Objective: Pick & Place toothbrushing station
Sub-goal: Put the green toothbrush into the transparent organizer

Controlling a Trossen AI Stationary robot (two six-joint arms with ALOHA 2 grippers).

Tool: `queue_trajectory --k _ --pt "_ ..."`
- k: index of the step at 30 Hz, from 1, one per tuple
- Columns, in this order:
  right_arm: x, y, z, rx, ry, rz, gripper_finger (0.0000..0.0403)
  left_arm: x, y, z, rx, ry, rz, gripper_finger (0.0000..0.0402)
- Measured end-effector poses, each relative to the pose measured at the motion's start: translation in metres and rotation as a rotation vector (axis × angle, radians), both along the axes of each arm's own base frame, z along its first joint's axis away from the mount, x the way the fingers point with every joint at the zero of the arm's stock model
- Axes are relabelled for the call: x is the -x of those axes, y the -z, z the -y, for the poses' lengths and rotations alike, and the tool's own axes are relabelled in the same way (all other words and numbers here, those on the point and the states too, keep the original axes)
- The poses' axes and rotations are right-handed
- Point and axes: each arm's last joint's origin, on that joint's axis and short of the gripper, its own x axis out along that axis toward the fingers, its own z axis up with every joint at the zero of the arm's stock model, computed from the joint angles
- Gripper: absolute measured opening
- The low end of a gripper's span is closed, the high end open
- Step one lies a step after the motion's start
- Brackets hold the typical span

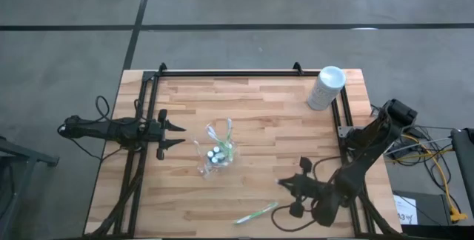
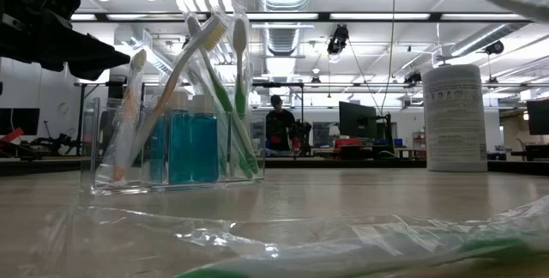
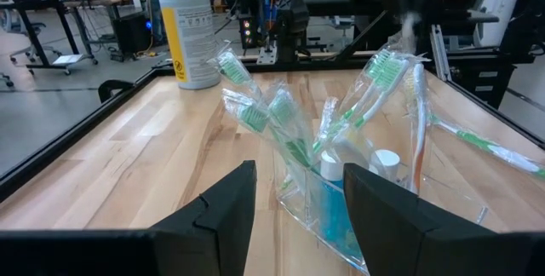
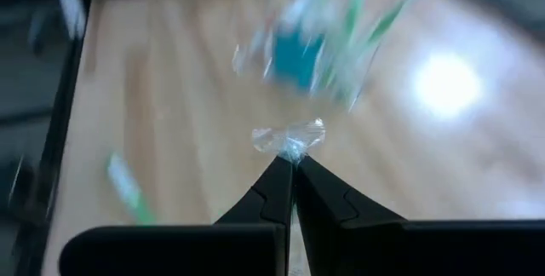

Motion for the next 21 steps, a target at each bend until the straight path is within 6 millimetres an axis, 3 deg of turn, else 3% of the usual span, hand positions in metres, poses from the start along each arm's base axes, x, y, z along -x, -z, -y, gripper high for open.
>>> queue_trajectory --k 12,21 --pt "-0.034 -0.057 0.029 0.203 -0.019 0.270 0.0008 0.000 0.000 0.000 0.000 0.000 0.000 0.0181" --pt "-0.075 -0.061 0.065 0.206 -0.155 0.366 0.0008 0.000 0.000 0.000 0.000 0.000 0.000 0.0181"
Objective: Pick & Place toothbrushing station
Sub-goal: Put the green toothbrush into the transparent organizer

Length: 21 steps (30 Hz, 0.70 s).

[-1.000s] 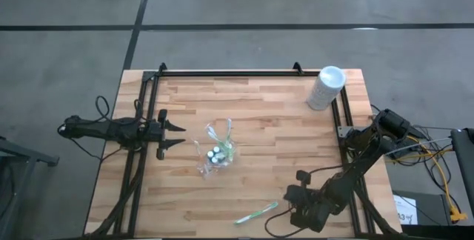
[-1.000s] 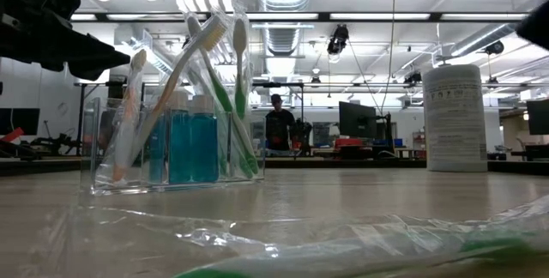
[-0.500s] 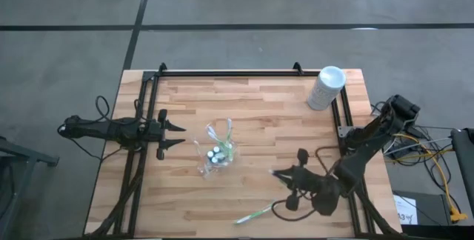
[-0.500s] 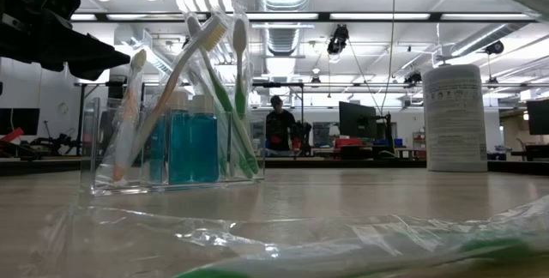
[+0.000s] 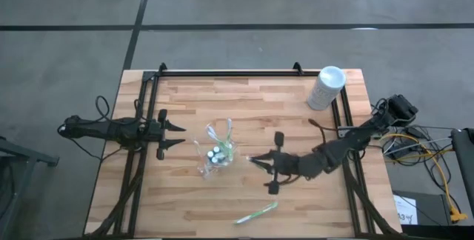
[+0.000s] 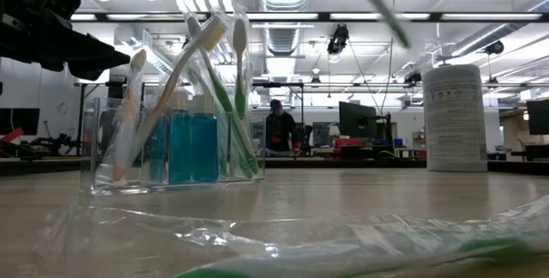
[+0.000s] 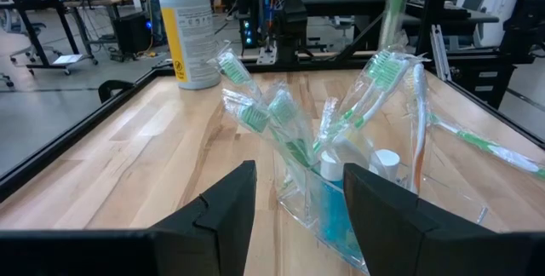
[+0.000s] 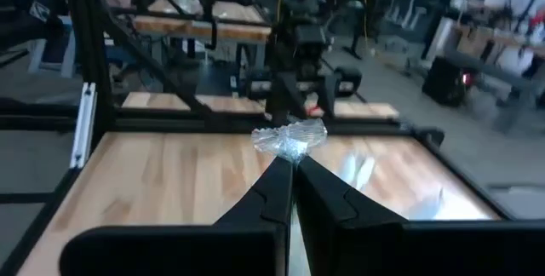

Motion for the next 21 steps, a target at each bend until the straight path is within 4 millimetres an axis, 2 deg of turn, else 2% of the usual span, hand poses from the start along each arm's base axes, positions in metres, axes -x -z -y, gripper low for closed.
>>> queue_trajectory --k 4,11,21 --pt "-0.010 -0.003 0.017 0.032 -0.022 0.032 0.0008 0.000 0.000 0.000 0.000 0.000 0.000 0.0181" --pt "-0.021 0.006 0.052 0.038 -0.145 0.137 0.0008 0.000 0.000 0.000 0.000 0.000 0.000 0.0181" --pt "-0.015 0.031 0.110 0.004 -0.282 0.370 0.0008 0.000 0.000 0.000 0.000 0.000 0.000 0.0181"
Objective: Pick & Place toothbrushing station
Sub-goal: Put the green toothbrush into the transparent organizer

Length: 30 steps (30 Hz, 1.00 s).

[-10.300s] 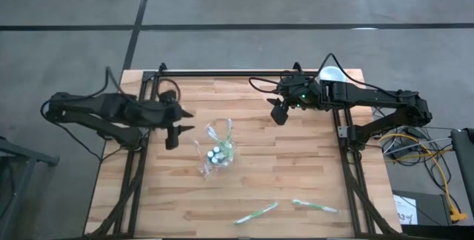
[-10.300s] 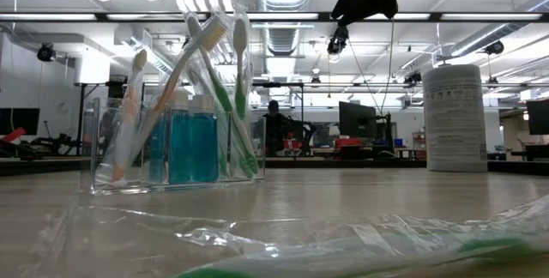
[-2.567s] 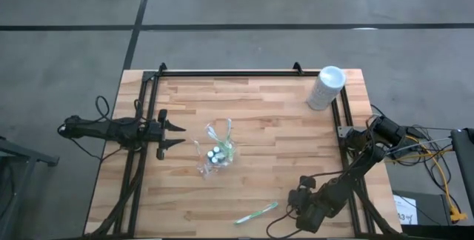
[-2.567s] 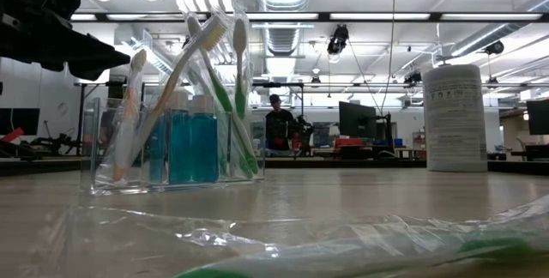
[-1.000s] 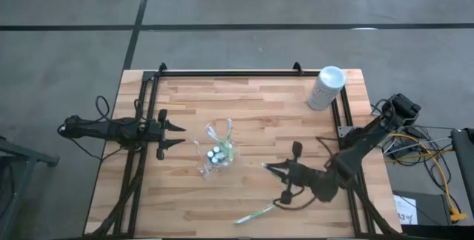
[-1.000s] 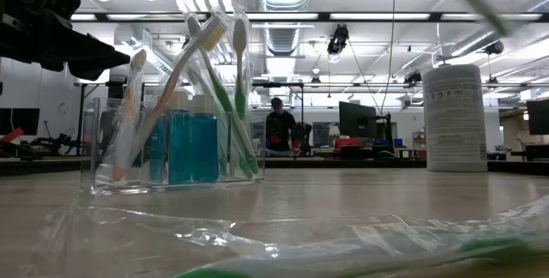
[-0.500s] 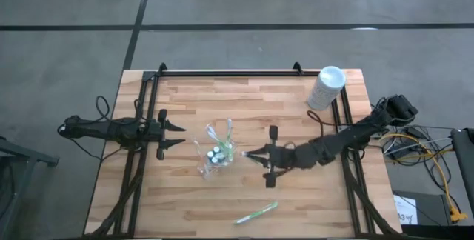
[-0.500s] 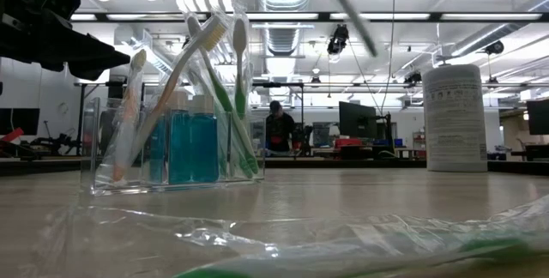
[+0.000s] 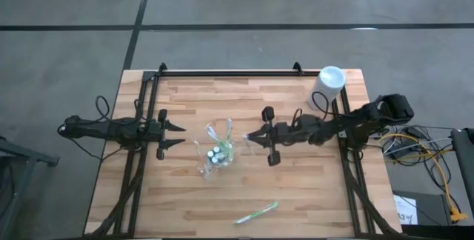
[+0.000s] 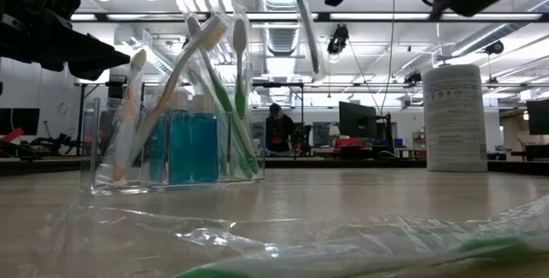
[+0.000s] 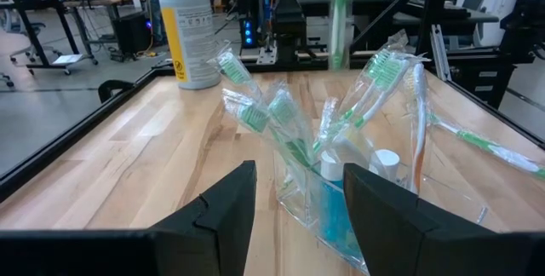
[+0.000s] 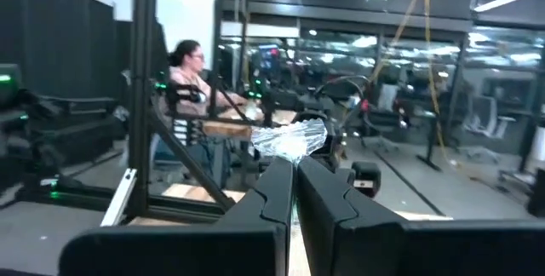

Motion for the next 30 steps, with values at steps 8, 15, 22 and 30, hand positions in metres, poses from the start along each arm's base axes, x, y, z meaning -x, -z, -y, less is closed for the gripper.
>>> queue_trajectory --k 8,15,22,30 --pt "-0.009 0.018 0.013 -0.027 -0.036 -0.020 0.0008 0.000 0.000 0.000 -0.001 0.000 -0.005 0.0181" --pt "-0.027 0.011 0.019 -0.005 -0.014 0.056 0.0008 0.000 0.001 0.000 -0.001 0.000 -0.007 0.0181" --pt "-0.054 0.019 0.033 -0.016 -0.066 0.038 0.0008 0.000 0.001 0.000 -0.001 0.000 -0.007 0.0181" --pt "-0.077 0.032 0.047 -0.026 -0.028 0.013 0.0008 -0.001 0.001 0.000 -0.001 0.001 -0.007 0.0181"
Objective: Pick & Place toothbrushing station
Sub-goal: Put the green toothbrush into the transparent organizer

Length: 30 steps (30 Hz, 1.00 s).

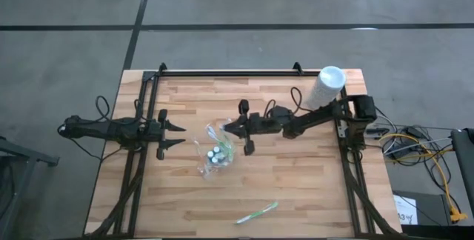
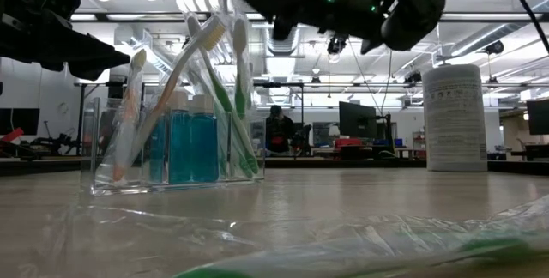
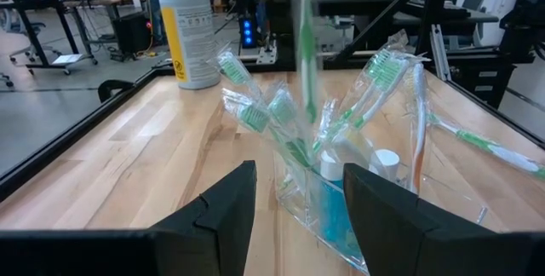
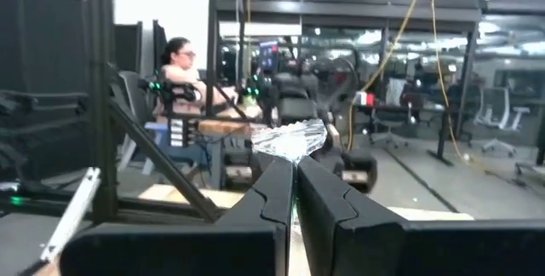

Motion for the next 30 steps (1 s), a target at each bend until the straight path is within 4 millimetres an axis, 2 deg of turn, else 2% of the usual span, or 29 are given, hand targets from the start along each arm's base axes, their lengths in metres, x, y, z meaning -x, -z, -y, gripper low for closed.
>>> queue_trajectory --k 9,30 --pt "-0.004 0.017 0.009 -0.032 0.018 -0.058 0.0008 0.000 0.000 0.000 0.000 0.000 0.000 0.0181" --pt "0.024 0.059 0.006 -0.258 -0.015 -0.235 0.0008 0.000 0.000 0.000 0.000 0.000 0.000 0.0181"
